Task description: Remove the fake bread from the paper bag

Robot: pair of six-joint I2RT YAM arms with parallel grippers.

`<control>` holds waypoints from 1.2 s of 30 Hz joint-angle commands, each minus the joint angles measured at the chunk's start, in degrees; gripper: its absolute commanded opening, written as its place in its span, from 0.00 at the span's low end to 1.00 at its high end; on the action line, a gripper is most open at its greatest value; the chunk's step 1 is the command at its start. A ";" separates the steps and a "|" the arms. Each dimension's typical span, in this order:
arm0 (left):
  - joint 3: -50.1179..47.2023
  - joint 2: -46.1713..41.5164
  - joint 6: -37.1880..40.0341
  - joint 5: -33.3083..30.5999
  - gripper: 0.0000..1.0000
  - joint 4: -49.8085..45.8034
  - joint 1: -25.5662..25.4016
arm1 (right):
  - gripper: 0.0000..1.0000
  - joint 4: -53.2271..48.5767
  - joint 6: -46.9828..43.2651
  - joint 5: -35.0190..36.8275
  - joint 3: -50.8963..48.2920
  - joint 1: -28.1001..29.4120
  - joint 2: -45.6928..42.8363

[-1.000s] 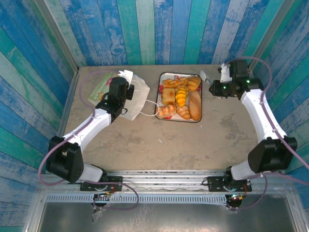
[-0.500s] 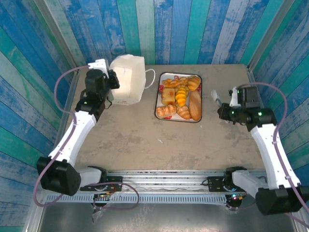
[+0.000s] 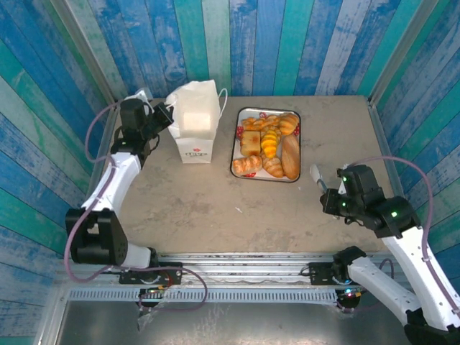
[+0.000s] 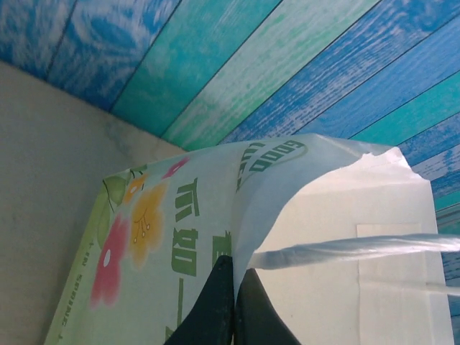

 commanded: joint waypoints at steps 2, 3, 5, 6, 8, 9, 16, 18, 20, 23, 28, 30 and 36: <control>2.90 5.42 -8.54 7.76 0.00 4.94 1.70 | 0.23 -1.34 6.05 4.05 -0.23 3.99 -1.35; 3.39 6.29 -8.87 7.44 0.00 4.70 1.82 | 0.23 -1.37 6.52 4.72 -0.36 4.84 -1.08; 4.56 7.45 -8.67 6.49 0.02 3.83 1.97 | 0.23 -1.43 7.33 5.77 -0.90 6.49 -0.28; 5.17 8.04 -8.74 6.09 0.03 3.52 1.97 | 0.22 -1.15 7.93 6.18 -1.39 7.56 0.17; 5.92 9.45 -9.11 6.14 0.04 3.82 2.04 | 0.22 0.13 9.06 6.96 -2.59 9.23 0.89; 6.35 10.25 -9.40 6.32 0.05 4.23 2.07 | 0.22 1.09 9.75 7.28 -3.22 11.82 1.41; 8.70 13.98 -10.62 8.17 0.09 6.33 2.07 | 0.22 5.77 13.01 9.22 -4.84 18.39 5.90; 8.92 13.73 -10.59 7.88 0.16 5.97 2.07 | 0.21 7.05 13.31 9.32 -4.97 19.36 7.19; 9.00 13.23 -10.28 7.81 0.33 5.33 2.12 | 0.21 7.93 13.29 9.53 -4.89 19.68 7.90; 8.80 12.32 -9.57 7.55 0.55 4.22 2.15 | 0.21 8.92 12.94 9.51 -4.89 19.74 8.33; 8.22 11.32 -8.49 8.54 0.69 3.12 2.19 | 0.21 9.03 12.84 10.18 -4.80 19.78 7.56; 8.01 10.82 -8.18 9.32 0.74 2.76 2.18 | 0.21 9.03 12.93 10.46 -4.96 19.72 7.09; 7.86 9.48 -6.78 9.29 0.82 0.21 2.11 | 0.21 9.41 12.51 10.56 -4.73 19.79 6.76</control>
